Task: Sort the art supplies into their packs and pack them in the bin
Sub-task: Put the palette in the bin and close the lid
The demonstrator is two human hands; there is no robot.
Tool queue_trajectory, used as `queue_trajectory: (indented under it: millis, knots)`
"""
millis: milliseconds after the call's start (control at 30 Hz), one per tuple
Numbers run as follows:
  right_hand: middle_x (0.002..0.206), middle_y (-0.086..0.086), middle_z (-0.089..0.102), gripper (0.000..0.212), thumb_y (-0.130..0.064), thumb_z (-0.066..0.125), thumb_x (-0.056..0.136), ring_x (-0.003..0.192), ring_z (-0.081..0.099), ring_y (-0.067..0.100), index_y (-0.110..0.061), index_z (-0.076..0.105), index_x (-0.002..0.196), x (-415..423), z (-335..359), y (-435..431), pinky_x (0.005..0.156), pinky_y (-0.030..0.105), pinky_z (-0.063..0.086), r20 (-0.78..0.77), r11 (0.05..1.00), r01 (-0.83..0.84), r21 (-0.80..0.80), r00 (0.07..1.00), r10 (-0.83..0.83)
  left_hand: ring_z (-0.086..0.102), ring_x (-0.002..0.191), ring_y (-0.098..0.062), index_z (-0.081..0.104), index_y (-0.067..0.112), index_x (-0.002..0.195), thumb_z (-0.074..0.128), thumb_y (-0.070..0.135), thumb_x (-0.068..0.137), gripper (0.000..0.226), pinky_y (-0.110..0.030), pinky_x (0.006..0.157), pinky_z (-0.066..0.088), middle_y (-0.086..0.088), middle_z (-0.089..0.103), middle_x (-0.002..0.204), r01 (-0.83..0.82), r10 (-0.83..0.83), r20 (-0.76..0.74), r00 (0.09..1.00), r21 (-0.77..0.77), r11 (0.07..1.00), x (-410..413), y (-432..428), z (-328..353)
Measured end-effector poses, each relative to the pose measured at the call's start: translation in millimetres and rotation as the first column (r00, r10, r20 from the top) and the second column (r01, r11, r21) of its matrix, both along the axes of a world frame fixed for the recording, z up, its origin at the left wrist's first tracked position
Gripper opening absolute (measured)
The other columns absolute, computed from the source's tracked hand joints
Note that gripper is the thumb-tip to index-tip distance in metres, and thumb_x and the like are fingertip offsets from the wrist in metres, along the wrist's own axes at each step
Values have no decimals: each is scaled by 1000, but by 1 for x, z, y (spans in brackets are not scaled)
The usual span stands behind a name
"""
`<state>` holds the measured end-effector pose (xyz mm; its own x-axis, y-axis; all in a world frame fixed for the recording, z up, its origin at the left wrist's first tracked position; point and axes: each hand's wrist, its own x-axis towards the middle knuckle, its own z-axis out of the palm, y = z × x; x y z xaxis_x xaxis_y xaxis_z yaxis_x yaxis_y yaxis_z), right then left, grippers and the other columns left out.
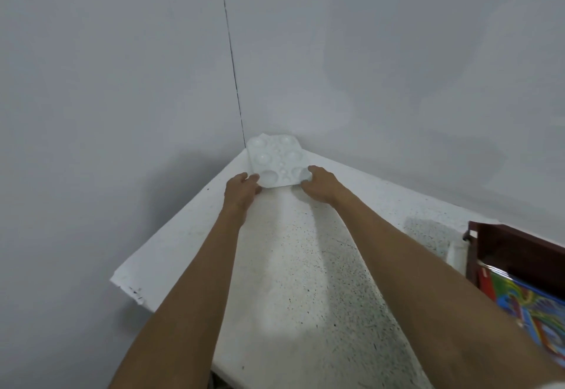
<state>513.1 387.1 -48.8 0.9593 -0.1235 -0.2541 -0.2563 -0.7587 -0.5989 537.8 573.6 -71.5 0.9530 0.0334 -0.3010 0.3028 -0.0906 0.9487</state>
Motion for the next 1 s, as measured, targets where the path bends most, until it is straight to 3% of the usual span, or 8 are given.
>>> queue_trajectory:
  millis: [67, 167, 300, 367, 500, 633, 867, 1000]
  knots:
    - [147, 15, 40, 53, -25, 46, 100, 132, 42, 31, -2, 32, 146, -5, 3, -1, 105, 35, 35, 37, 998, 51, 47, 998, -53, 67, 88, -13, 53, 3, 132, 59, 25, 96, 43, -31, 78, 49, -8, 64, 122, -63, 62, -17, 998, -16, 998, -3, 2, -1]
    - [127, 21, 54, 48, -23, 48, 98, 95, 60, 27, 3, 41, 137, -14, 7, -3, 83, 36, 50, 24, 952, 165, 257, 984, -177, 64, 87, -19, 60, 6, 116, 57, 19, 97, 23, -33, 79, 53, -10, 64, 115, -68, 67, -31, 997, -40, 997, -14, 1, 4]
    - [87, 15, 57, 40, -18, 50, 95, 64, 60, 21, 12, 52, 122, -33, 27, -12, 66, 32, 52, -10, 877, 233, 420, 968, -252, 64, 89, -22, 58, 12, 98, 53, 16, 99, 7, -34, 73, 58, -7, 61, 101, -94, 83, -55, 995, -241, 966, -37, -2, 25]
    - [77, 11, 55, 36, -16, 52, 95, 58, 57, 20, 11, 55, 119, -45, 43, -18, 63, 32, 52, -35, 824, 266, 501, 957, -287, 64, 95, -25, 58, 12, 102, 51, 15, 100, 9, -36, 73, 59, -8, 60, 106, -79, 68, -46, 997, -323, 943, -49, -6, 33]
    - [75, 10, 55, 35, -15, 52, 95, 56, 55, 19, 12, 56, 117, -75, 77, -35, 60, 31, 51, -4, 800, 247, 547, 956, -293, 63, 100, -25, 57, 9, 118, 45, 17, 102, 21, -31, 65, 59, -9, 61, 115, 7, 8, 35, 999, -401, 916, -74, -23, 54]
    - [89, 10, 65, 28, -16, 54, 94, 71, 63, 23, 4, 60, 113, -115, 106, -67, 68, 32, 56, 61, 757, 232, 611, 940, -336, 64, 97, -20, 60, 16, 112, 45, 21, 103, 19, -27, 65, 57, -5, 64, 112, 152, -113, 115, 987, -434, 888, -106, -54, 79]
    - [103, 11, 68, 19, -26, 60, 92, 89, 65, 28, -14, 65, 105, -195, 125, -143, 79, 41, 56, 10, 319, 212, 924, 820, -573, 67, 102, -21, 65, 15, 121, 48, 33, 100, 32, -38, 88, 53, -5, 70, 117, 475, -447, 173, 878, -430, 767, -163, -112, 106]
    - [103, 12, 62, 28, -8, 53, 90, 87, 61, 26, -7, 62, 117, -257, 122, -191, 61, 31, 54, -42, 283, 275, 919, 780, -624, 59, 120, -30, 61, 13, 129, 55, 39, 96, 43, -47, 105, 45, -10, 66, 126, 522, -544, 104, 832, -478, 707, -181, -144, 106]
